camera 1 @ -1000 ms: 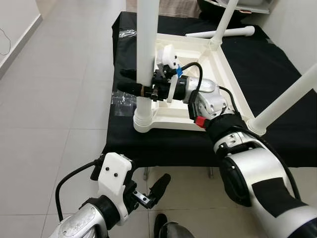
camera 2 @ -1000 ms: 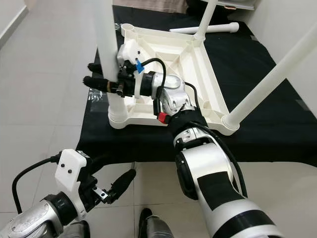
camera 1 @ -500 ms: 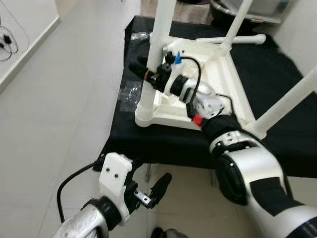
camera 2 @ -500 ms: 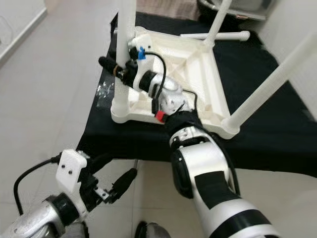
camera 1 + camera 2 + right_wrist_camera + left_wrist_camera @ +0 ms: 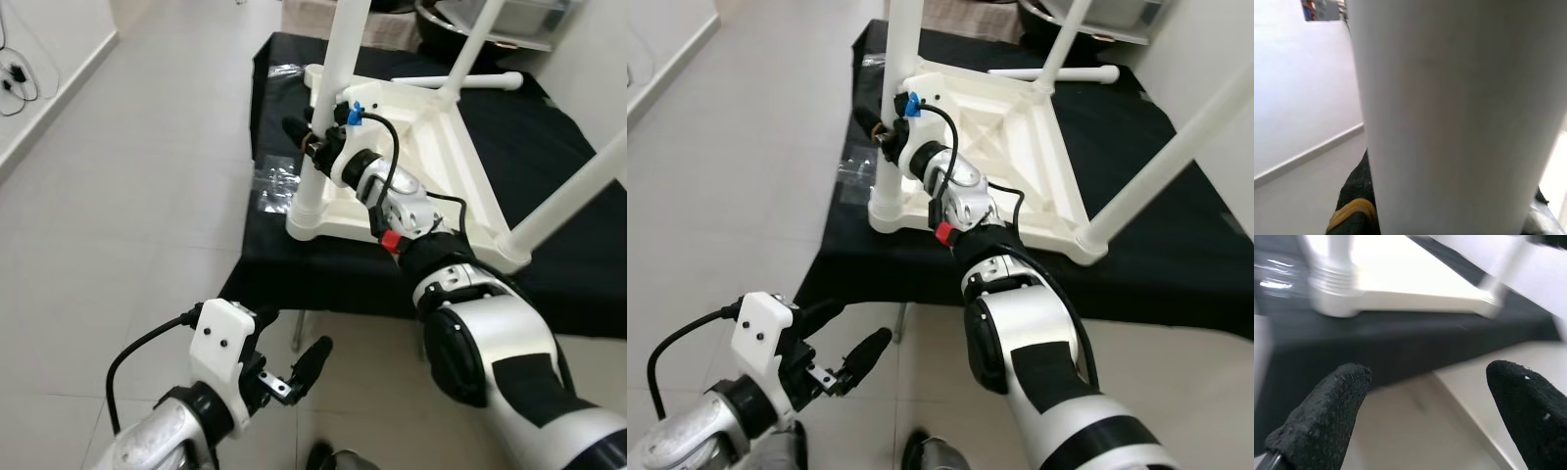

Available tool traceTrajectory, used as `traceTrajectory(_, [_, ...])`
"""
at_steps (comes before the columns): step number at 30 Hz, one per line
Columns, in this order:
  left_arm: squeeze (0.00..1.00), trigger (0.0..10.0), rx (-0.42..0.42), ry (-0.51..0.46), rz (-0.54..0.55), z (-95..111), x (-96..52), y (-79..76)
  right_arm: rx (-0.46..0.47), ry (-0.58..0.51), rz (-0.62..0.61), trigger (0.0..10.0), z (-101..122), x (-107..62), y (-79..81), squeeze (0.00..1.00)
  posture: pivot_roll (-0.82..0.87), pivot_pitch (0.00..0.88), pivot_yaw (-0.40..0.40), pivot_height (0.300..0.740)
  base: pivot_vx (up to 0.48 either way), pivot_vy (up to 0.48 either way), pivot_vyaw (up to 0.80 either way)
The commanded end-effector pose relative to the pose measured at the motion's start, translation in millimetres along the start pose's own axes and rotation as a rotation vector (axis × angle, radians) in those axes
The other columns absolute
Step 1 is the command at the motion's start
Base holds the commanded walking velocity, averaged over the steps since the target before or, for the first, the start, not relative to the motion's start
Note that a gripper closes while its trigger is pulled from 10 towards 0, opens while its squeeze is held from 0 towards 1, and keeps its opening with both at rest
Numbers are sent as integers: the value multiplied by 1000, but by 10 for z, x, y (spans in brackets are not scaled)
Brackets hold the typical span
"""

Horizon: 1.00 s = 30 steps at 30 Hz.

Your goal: Building children table

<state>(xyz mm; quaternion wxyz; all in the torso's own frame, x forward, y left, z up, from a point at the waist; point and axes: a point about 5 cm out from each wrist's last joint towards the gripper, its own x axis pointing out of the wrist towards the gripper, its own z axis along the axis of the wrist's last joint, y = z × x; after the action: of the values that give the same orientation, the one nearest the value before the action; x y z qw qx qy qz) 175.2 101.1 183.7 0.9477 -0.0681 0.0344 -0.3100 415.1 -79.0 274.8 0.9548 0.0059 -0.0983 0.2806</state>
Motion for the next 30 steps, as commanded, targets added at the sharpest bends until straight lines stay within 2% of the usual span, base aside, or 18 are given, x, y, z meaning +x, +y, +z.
traceTrajectory(1, [0, 10000, -4, 19, -20, -32, 13, -37, 63, 95, -12, 10000, -304, -30, 100, 0, 153, 207, -160, 740, 0, 0, 0])
traceTrajectory(2, [0, 10000, -4, 18, -18, -29, 16, -36, 70, 84, -78, 10000, -297, -26, 75, 0, 153, 207, -159, 740, 0, 0, 0])
traceTrajectory(4, [0, 10000, -4, 18, -18, -29, 16, -36, 70, 84, -78, 10000, -297, -26, 75, 0, 153, 207, -159, 740, 0, 0, 0])
traceTrajectory(6, [0, 10000, -2, 17, -17, -23, 17, -30, 94, 70, -182, 10000, -268, -12, 39, 0, 154, 207, -159, 740, 0, 0, 0])
traceTrajectory(9, [0, 10000, -1, 17, -17, -22, 17, -27, 105, 67, -218, 10000, -256, -5, 30, 0, 154, 207, -159, 740, 0, 0, 0])
traceTrajectory(15, [0, 10000, 9, 13, -12, -13, 23, -8, 115, 62, -387, 10000, -276, -10, 11, 0, 159, 205, -158, 740, 0, 0, 0])
traceTrajectory(17, [0, 10000, 11, 12, -11, -12, 23, -6, 113, 64, -397, 10000, -280, -11, 12, 0, 159, 205, -158, 740, 0, 0, 0])
traceTrajectory(19, [0, 10000, 14, 11, -10, -8, 22, 2, 81, 68, -460, 10000, -279, -11, 17, 0, 159, 207, -158, 740, 0, 0, 0])
traceTrajectory(22, [0, 10000, 16, 10, -9, -5, 23, 6, 72, 48, -491, 10000, -255, 2, 48, 0, 159, 207, -158, 740, 0, 0, 0])
traceTrajectory(26, [0, 10000, 16, 6, -5, 2, 23, 12, 1, 30, -600, 10000, -200, 10, 72, 0, 160, 211, -159, 740, 0, 0, 0])
traceTrajectory(30, [0, 10000, 16, 5, -1, 4, 24, 19, -3, 36, -662, 10000, -192, 16, 112, 0, 158, 208, -159, 740, 0, 0, 0])
